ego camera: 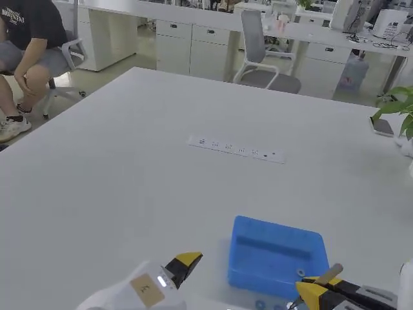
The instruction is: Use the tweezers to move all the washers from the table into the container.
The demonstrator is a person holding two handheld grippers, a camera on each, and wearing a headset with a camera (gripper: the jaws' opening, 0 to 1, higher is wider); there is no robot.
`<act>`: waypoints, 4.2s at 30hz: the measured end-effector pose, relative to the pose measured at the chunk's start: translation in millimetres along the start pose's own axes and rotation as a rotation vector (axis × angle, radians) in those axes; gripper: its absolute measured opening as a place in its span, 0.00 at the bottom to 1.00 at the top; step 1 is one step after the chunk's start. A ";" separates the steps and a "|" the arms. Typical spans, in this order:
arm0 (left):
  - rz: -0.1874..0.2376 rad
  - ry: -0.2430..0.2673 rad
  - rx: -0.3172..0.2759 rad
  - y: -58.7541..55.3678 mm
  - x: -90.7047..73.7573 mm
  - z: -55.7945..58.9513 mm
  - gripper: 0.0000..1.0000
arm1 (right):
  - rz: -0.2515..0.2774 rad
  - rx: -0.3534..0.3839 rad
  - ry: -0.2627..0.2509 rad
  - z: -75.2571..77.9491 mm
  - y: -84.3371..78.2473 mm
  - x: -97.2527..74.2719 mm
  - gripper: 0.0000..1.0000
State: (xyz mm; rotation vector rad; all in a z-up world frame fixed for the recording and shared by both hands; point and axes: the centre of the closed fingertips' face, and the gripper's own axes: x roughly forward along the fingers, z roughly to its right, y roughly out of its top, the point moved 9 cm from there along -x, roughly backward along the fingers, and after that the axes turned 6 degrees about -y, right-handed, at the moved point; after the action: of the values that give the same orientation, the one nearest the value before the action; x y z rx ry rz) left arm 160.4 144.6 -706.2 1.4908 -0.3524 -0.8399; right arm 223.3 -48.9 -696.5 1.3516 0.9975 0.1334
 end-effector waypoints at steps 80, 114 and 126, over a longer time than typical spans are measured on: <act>-0.036 -0.018 -0.009 -3.8 2.5 -0.4 0.79 | -0.110 -0.031 -0.021 74.7 7.9 83.2 0.03; -0.058 -0.012 -0.010 -7.1 2.5 -1.6 0.78 | -0.128 -0.056 -0.017 72.5 -0.5 90.3 0.04; -0.067 -0.013 -0.008 -7.2 3.0 -0.7 0.78 | -0.091 -0.048 -0.009 68.4 4.5 82.8 0.04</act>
State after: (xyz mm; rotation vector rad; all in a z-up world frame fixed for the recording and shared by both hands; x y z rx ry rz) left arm 160.9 144.0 -713.9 1.4977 -0.3097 -0.9032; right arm 320.2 -48.3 -742.9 1.2595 1.0405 0.0818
